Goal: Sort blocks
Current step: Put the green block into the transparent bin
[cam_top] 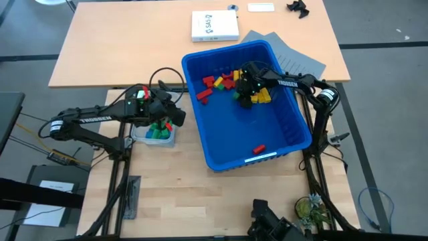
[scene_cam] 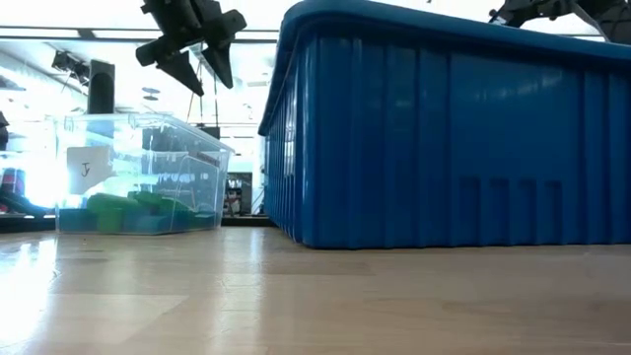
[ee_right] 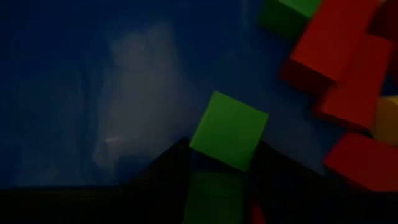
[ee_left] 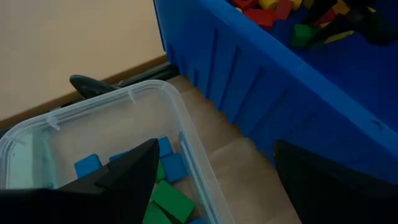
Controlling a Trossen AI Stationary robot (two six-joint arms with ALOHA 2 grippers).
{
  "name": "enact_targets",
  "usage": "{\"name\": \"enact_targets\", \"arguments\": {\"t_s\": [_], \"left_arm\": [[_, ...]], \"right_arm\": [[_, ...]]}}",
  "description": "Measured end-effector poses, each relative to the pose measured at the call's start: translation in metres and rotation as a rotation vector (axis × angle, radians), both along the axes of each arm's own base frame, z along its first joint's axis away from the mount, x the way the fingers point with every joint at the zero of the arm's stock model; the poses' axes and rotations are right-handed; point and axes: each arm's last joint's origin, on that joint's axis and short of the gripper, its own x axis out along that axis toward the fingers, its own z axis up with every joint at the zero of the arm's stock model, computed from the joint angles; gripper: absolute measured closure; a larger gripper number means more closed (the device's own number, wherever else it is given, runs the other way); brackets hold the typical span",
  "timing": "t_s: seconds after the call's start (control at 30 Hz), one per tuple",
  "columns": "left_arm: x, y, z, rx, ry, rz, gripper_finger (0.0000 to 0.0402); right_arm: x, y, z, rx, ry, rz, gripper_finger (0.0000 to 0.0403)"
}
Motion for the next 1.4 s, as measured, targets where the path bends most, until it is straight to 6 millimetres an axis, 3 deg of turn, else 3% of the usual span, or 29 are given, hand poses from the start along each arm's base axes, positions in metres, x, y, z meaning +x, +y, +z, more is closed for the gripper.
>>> {"name": "enact_targets", "arguments": {"t_s": [0.33,0.53,0.67,0.8,0.9,1.07,1.23,1.4], "left_arm": [[0.0,0.0,0.0,0.0,-0.001,0.0,0.0078],[0.0,0.0,0.0,0.0,-0.003,0.0,0.0078],[0.0,0.0,0.0,-0.001,-0.004,-0.001,0.0078],[0.0,0.0,0.0,-0.007,-0.011,0.009,0.0078],[-0.002,0.0,-0.001,-0.022,-0.016,0.041,0.0078],[0.005,-0.001,0.003,0.017,-0.027,-0.055,0.0078],[0.025,-0.008,0.018,0.074,-0.176,-0.271,0.0085],[0.054,-0.022,0.032,0.262,-0.27,-0.608,0.0092]], "right_arm": [[0.007,-0.001,0.002,-0.005,-0.055,-0.062,0.0183],[0.014,-0.001,-0.017,0.019,-0.029,-0.049,0.0169],[0.018,0.0,-0.024,0.017,-0.025,-0.023,0.0198],[0.02,0.003,-0.021,0.011,-0.028,-0.006,0.0276],[0.02,0.009,-0.005,-0.019,-0.047,0.017,0.0276],[0.016,0.031,0.043,-0.044,-0.122,0.072,0.0276],[0.009,0.07,0.098,0.033,-0.295,0.174,0.0276],[0.003,0.106,0.14,0.223,-0.506,0.334,0.0276]]}}
